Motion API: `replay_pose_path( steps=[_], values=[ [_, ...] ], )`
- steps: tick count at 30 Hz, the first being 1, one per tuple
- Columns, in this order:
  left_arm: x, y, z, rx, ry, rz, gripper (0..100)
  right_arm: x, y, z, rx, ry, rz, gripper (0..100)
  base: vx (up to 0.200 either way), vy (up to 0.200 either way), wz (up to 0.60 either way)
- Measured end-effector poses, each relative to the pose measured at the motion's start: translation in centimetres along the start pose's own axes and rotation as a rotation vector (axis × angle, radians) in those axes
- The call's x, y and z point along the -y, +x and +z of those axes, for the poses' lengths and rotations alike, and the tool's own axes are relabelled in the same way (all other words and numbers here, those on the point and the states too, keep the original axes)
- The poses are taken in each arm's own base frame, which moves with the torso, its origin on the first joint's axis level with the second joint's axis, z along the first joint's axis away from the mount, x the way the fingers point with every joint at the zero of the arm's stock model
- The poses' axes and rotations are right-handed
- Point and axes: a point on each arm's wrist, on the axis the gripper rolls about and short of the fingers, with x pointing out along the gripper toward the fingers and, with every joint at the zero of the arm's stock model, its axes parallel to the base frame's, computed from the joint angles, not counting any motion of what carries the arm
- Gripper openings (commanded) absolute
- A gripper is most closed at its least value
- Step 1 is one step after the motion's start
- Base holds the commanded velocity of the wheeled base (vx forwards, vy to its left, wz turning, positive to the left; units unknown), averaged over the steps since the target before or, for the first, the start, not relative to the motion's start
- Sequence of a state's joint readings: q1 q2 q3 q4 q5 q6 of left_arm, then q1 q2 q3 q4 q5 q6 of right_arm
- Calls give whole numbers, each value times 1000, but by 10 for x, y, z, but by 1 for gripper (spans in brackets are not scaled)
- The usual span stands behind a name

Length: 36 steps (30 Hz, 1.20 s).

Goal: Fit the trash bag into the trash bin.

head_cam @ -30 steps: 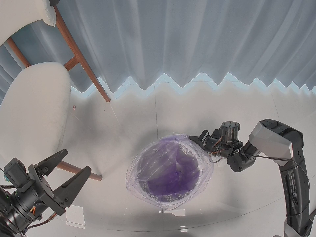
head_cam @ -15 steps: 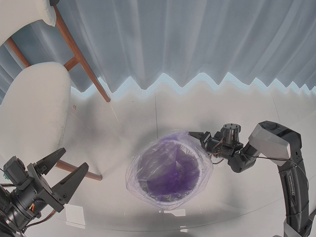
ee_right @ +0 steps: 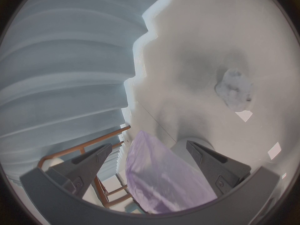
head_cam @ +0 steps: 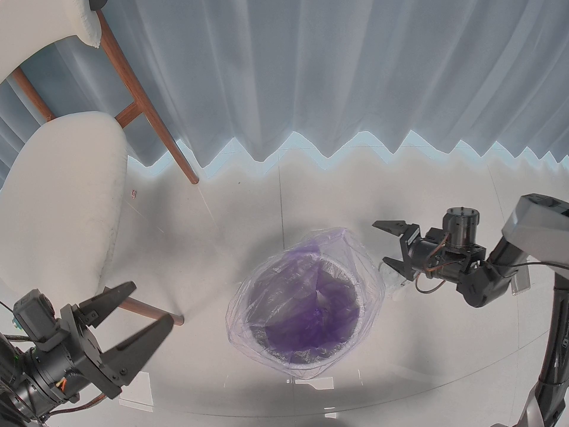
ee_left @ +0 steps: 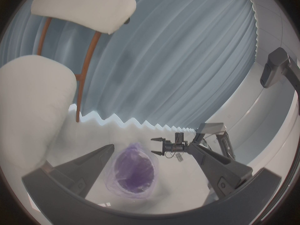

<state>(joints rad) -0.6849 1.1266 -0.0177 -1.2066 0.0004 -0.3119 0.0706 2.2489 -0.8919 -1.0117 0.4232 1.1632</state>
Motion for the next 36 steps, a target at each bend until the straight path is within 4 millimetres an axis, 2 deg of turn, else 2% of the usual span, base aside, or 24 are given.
replay_pose_path(
  steps=[6,9,15,19,23,30,34,36],
  values=[
    [5,1,-11,-134,-72,-126,100,-18,-70,-21,2,-135,-23,100,0,0,0],
    [7,6,-9,-173,-159,-156,100,-26,-100,-32,8,-185,-20,100,0,0,0],
    [7,44,12,-166,-427,-144,100,-38,-148,-48,42,-236,10,100,0,0,0],
    [-1,76,14,-182,-470,-111,100,-42,-170,-55,66,-256,28,100,0,0,0],
    [-13,110,4,-219,-384,-93,100,-43,-186,-62,82,-268,38,100,0,0,0],
    [-47,184,-26,-265,-25,-115,100,-42,-212,-76,105,-287,56,100,0,0,0],
    [-66,222,-42,-260,57,-131,100,-39,-223,-83,111,-291,60,100,0,0,0],
    [-75,234,-50,-262,96,-127,100,-38,-227,-86,113,-292,62,100,0,0,0]
  ],
)
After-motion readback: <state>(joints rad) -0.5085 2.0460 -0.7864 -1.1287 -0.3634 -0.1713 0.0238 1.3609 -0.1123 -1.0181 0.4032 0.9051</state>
